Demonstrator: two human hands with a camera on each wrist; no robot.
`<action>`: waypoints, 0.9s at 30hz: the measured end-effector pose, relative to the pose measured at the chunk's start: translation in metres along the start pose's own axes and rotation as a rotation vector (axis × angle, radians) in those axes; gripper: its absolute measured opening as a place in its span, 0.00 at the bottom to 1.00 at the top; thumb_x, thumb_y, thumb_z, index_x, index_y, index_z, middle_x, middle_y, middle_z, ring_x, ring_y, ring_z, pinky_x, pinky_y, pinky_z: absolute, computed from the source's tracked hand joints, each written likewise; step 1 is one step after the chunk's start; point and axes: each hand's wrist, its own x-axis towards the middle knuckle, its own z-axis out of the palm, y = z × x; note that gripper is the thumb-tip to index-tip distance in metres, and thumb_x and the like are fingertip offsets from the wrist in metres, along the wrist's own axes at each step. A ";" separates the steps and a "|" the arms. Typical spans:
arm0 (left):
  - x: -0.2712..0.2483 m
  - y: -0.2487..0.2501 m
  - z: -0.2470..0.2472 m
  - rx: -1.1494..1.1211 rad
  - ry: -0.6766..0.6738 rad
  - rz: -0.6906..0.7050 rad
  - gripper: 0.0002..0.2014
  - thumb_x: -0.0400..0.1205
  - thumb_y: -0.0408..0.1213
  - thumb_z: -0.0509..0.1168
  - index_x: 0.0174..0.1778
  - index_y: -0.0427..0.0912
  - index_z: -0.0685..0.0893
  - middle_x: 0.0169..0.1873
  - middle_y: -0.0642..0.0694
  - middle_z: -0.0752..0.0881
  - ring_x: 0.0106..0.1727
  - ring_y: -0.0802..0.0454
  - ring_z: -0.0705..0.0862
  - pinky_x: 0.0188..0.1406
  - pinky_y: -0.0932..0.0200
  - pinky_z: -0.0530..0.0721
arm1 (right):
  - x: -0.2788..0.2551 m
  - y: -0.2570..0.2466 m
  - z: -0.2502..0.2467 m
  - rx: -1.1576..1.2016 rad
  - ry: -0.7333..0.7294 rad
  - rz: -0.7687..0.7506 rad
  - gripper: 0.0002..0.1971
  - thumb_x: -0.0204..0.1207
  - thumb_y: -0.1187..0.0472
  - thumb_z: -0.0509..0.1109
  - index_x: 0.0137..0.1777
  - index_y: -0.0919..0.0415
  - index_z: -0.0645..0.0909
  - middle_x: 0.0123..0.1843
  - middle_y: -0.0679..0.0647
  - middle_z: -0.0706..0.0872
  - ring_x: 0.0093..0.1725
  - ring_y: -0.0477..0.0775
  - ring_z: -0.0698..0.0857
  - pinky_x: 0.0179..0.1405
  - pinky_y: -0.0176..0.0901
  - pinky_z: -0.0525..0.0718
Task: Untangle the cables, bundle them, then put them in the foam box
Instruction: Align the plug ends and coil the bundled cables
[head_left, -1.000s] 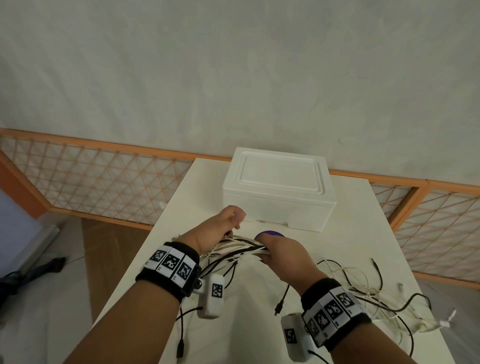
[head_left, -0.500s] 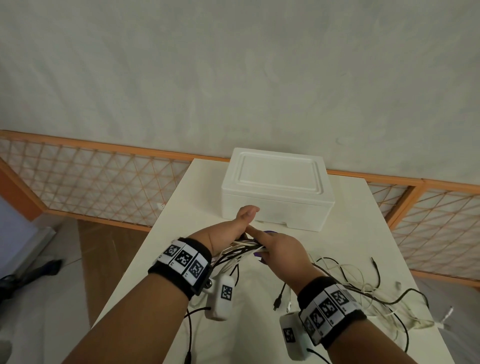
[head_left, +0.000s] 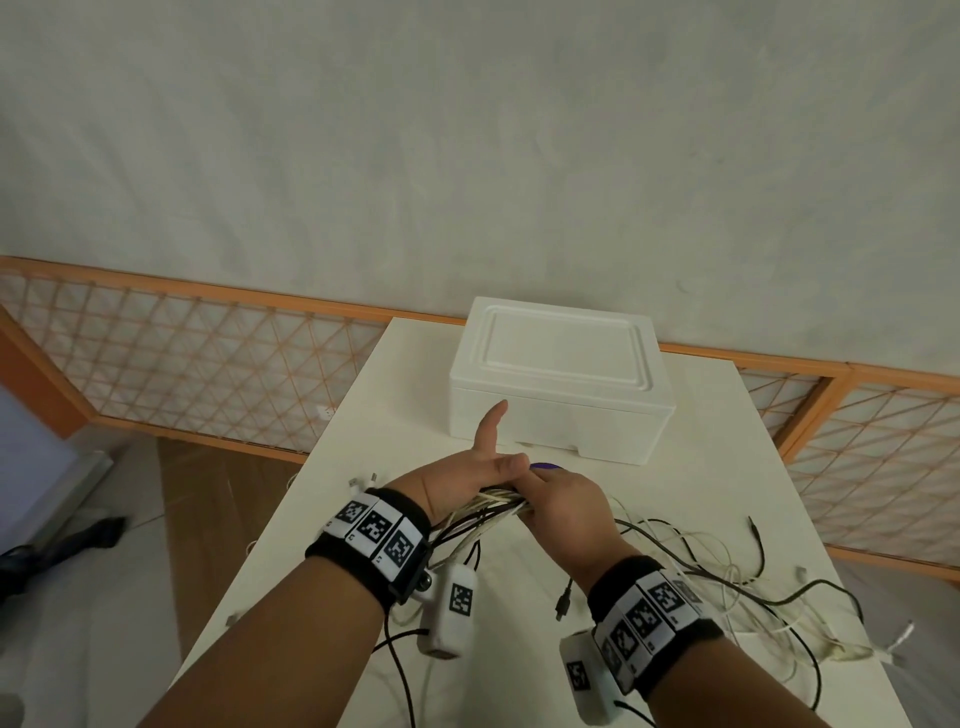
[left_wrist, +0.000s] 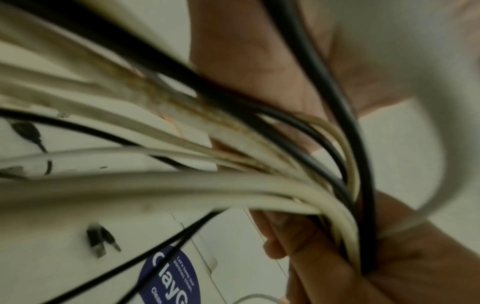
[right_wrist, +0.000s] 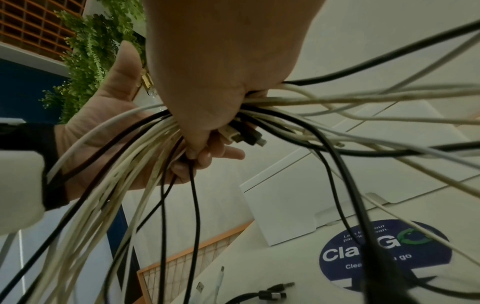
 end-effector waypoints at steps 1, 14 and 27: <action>-0.002 0.002 0.000 -0.004 -0.012 0.002 0.70 0.48 0.82 0.66 0.80 0.65 0.34 0.83 0.34 0.54 0.83 0.44 0.58 0.82 0.45 0.58 | 0.000 -0.002 0.000 0.000 0.004 -0.003 0.23 0.50 0.65 0.84 0.47 0.53 0.86 0.27 0.46 0.84 0.23 0.50 0.80 0.17 0.34 0.71; -0.010 0.008 -0.002 0.273 -0.132 -0.060 0.69 0.53 0.78 0.69 0.75 0.68 0.24 0.83 0.37 0.55 0.83 0.47 0.59 0.80 0.54 0.59 | 0.016 -0.019 -0.011 -0.092 -0.270 0.123 0.06 0.73 0.66 0.68 0.50 0.60 0.80 0.36 0.53 0.84 0.32 0.55 0.79 0.24 0.38 0.67; -0.040 -0.054 -0.034 0.534 0.068 -0.082 0.06 0.75 0.41 0.71 0.42 0.55 0.81 0.37 0.55 0.86 0.42 0.56 0.86 0.47 0.59 0.82 | 0.003 0.016 -0.042 -0.145 -0.224 0.397 0.13 0.76 0.60 0.64 0.61 0.52 0.77 0.51 0.50 0.87 0.49 0.56 0.84 0.38 0.41 0.70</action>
